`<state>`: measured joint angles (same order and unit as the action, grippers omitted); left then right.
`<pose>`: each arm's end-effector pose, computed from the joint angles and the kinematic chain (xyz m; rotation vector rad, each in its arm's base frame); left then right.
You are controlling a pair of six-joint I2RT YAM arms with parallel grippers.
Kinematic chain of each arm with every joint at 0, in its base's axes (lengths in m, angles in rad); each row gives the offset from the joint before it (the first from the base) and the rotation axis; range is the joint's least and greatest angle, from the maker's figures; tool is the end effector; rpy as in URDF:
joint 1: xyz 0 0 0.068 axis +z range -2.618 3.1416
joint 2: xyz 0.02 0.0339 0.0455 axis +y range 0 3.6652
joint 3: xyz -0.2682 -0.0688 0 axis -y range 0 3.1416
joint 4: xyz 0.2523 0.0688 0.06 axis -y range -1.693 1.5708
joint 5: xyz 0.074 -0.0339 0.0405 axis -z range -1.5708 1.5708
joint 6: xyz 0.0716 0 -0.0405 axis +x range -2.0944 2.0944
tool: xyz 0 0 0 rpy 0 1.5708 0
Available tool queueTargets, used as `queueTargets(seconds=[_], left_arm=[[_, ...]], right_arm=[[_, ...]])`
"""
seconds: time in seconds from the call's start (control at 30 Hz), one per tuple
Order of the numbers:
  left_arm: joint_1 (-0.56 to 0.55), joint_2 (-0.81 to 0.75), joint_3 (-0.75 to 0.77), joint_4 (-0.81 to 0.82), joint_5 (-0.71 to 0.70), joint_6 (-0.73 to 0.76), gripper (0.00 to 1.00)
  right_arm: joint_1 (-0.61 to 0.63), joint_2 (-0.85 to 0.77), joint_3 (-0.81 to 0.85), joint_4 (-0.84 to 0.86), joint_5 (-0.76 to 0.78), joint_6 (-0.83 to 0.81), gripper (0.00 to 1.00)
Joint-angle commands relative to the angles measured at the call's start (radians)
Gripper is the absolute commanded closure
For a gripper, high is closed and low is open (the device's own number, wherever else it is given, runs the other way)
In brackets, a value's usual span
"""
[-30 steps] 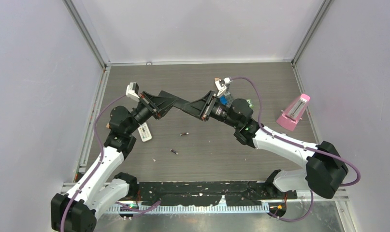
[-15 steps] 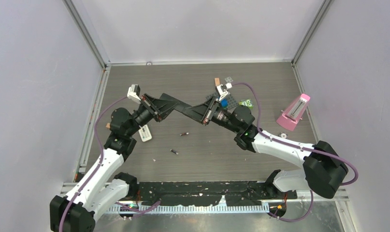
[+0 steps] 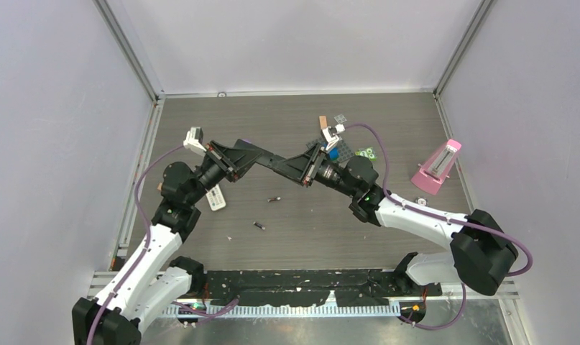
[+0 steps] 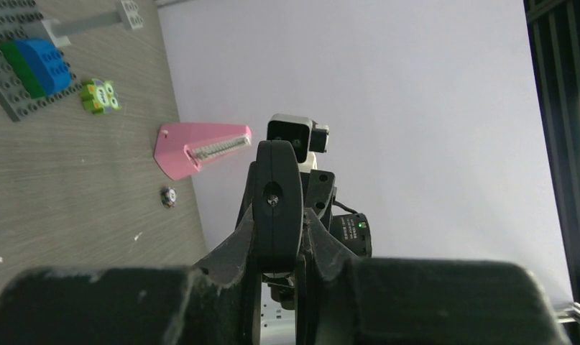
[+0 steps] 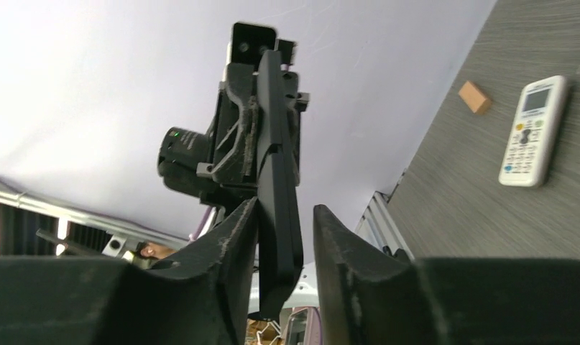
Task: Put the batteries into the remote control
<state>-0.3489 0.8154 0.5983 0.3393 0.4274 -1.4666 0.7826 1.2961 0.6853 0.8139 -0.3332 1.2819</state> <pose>0.2093 -0.1077 0.3300 -0.5432 1.6484 -1.7268 0.2154 0.2472 0.3047 0.0779 1.6851 1.8826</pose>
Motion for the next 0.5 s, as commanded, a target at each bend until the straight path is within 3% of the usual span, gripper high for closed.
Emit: queueTargets(seconds=[0.0, 0.17, 0.47], left_arm=[[0.019, -0.052, 0.062, 0.083, -0.096, 0.023, 1.00], [0.019, -0.041, 0.068, 0.085, -0.088, 0.029, 1.00], [0.019, -0.024, 0.071, 0.034, -0.082, 0.098, 1.00]], right_arm=[[-0.028, -0.008, 0.051, -0.169, 0.038, -0.069, 0.57], [-0.031, -0.012, 0.053, -0.188, 0.053, -0.069, 0.43], [-0.050, -0.007, 0.073, -0.204, 0.039, -0.060, 0.43]])
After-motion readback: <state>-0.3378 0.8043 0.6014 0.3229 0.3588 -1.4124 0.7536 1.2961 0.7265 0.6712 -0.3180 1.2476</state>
